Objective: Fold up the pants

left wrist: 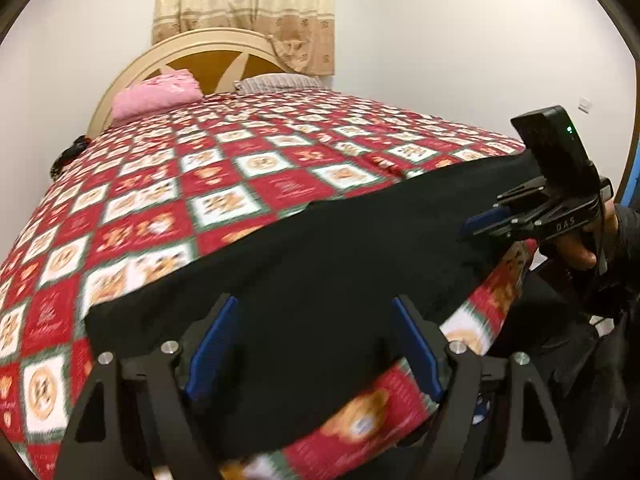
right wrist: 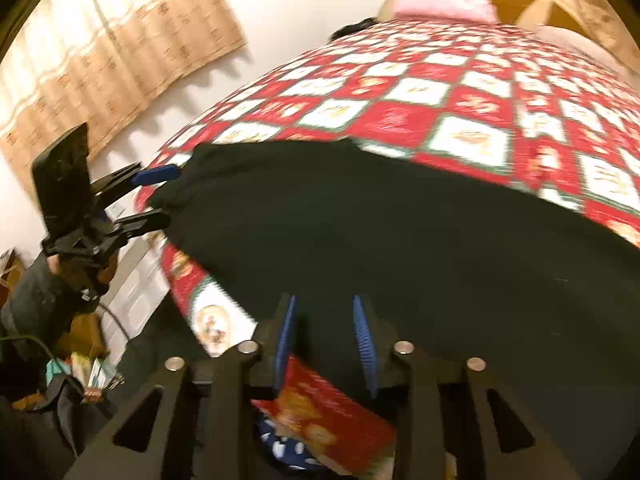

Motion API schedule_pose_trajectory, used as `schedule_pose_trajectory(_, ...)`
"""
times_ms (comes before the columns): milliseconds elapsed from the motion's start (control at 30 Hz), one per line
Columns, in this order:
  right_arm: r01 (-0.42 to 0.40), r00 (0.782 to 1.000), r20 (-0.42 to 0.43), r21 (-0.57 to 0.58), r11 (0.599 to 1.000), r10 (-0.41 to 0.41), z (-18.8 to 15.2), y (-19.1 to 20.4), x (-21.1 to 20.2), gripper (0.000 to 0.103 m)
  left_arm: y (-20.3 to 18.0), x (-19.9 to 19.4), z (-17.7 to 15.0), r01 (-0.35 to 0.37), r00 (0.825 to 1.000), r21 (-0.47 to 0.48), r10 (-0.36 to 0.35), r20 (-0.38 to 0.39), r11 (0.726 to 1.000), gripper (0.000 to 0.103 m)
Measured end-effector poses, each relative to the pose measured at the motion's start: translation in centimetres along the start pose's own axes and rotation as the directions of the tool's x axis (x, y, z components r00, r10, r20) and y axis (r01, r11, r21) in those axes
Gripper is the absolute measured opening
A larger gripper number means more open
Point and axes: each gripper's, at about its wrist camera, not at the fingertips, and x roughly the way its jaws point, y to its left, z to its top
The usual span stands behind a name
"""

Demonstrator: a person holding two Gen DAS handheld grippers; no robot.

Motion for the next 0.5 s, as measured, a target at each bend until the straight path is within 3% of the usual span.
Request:
schedule_pose_trajectory(167,0.095,0.99,0.098,0.075,0.993,-0.102,-0.6,-3.8,-5.4,0.034,-1.6,2.4,1.2,0.055,0.998,0.005,-0.055,-0.017,0.998,0.081)
schedule_pose_trajectory(300,0.18,0.959,0.174,0.234,0.955,-0.224,-2.9,-8.6,-12.2,0.036,-3.1,3.6,1.9,0.102,0.994,0.009,-0.102,-0.027,0.995,0.081)
schedule_pose_trajectory(400,0.267,0.914,0.187,0.388,0.882,-0.359,-5.9,-12.7,-18.1,0.043,-4.7,4.4,2.7,0.132,0.991,0.042,-0.131,-0.035,0.99,0.081)
schedule_pose_trajectory(500,0.335,0.84,0.163,0.596,0.73,-0.518,-9.9,-16.9,-24.6,0.044,-5.9,5.4,3.6,0.158,0.987,0.07,-0.156,-0.04,0.985,0.081)
